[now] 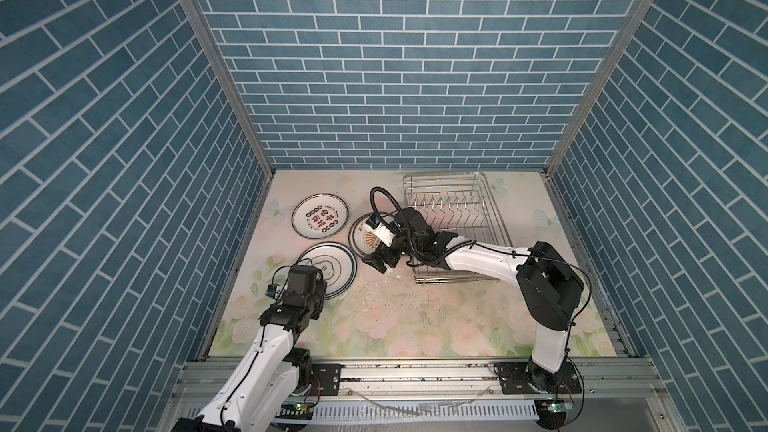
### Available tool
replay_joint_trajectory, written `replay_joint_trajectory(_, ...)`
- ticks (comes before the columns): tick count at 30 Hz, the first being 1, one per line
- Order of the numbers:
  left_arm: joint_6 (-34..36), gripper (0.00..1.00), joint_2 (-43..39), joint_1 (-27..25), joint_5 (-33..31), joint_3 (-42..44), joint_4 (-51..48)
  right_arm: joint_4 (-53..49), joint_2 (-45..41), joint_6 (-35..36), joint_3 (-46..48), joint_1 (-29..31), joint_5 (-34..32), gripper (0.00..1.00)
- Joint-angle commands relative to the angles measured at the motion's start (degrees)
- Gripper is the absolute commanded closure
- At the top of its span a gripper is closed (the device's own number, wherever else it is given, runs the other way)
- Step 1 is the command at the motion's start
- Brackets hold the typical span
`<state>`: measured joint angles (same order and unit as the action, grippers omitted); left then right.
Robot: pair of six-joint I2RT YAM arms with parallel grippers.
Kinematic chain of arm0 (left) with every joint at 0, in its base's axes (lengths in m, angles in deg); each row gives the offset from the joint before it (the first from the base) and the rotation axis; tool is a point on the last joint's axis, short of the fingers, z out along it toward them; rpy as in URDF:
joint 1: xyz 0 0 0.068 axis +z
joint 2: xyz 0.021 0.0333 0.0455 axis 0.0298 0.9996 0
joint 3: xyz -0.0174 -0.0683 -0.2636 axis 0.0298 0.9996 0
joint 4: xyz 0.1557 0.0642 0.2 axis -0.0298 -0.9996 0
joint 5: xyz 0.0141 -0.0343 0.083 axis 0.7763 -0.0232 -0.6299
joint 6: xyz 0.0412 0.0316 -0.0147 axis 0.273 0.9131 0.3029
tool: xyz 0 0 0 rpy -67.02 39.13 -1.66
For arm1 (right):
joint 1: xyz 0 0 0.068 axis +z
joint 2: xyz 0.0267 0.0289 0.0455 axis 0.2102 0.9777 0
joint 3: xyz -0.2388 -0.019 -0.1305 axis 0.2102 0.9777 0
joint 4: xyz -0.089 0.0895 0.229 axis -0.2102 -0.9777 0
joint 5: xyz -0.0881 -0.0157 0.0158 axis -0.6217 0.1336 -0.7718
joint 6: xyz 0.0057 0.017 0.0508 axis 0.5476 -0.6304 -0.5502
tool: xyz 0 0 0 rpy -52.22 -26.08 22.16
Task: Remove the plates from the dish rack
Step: 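Lower the plate onto the cloud-emblem stack and open the left gripper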
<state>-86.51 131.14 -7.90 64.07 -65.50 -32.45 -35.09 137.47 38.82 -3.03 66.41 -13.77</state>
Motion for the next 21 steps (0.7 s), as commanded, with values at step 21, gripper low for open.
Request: replay_joint_trajectory(21,5.38,0.41,7.83,0.21,-3.91,-8.47,-7.56,0.79,-2.30,3.17,0.90,0.20,-3.40,0.01)
